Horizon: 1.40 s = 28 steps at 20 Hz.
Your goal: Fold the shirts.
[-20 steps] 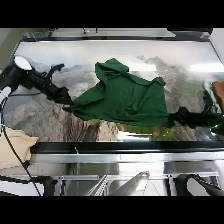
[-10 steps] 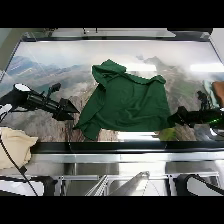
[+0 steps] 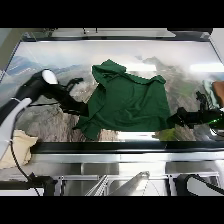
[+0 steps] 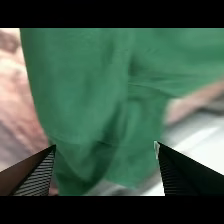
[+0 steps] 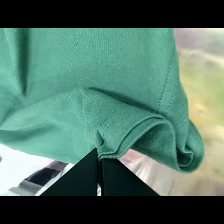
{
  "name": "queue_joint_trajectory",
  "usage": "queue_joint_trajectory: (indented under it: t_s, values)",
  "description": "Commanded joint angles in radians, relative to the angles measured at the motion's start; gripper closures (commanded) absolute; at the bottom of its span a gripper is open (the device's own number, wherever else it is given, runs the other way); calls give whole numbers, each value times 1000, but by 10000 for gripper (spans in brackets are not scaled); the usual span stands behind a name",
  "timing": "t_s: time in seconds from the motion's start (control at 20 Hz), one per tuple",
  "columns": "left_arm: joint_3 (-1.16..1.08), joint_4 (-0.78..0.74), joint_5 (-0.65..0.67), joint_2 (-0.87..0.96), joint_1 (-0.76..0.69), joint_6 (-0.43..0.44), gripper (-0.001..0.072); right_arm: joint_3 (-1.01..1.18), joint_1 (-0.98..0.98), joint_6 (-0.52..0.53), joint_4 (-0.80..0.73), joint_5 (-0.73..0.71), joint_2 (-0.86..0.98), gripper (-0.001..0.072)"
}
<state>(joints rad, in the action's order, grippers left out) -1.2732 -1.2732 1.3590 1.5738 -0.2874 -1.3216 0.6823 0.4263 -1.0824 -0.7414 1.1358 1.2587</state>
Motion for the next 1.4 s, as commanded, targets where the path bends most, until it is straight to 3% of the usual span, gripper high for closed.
queue_joint_trajectory:
  t_s: [0.0, 0.15, 0.35, 0.4, 0.45, 0.55, 0.65, 0.7, 0.95, 1.15, 1.25, 1.35]
  values:
    - [-15, -292, -77, 0, -174, -114, 6, 1, 0, 14, 0, 2, 1, 698]
    - [-15, -378, -130, 35, -233, -175, 6, 1, -1, 14, 0, 2, 1, 698]
    - [-15, -386, -120, 103, -244, -239, 7, 1, 0, 25, 1, -4, 1, 698]
    - [-15, -385, -119, 110, -244, -259, 56, 1, 0, 25, 1, -5, 1, 698]
    - [-15, -385, -121, 110, -244, -261, 233, 1, 0, 25, 1, -5, 1, 698]
    - [-16, -385, -127, 104, -244, -258, 388, 1, 0, 25, 1, -5, 1, 698]
    - [-16, -385, -121, 97, -243, -257, 649, 1, 0, 25, 0, -5, 1, 698]
    - [-16, -385, -113, 92, -242, -256, 682, 1, 0, 25, 0, -5, 1, 698]
    - [-15, -383, -90, 14, -222, -224, 679, 1, 43, 24, 0, -5, 1, 698]
    - [-15, -372, -84, -37, -100, -216, 679, 3, 151, 24, 0, -6, 2, 699]
    - [-14, -294, -78, -40, 3, -204, 679, 4, 190, 24, 0, -4, 2, 699]
    - [9, -84, -80, -39, 117, -109, 679, 4, 195, 24, 0, 8, 2, 698]
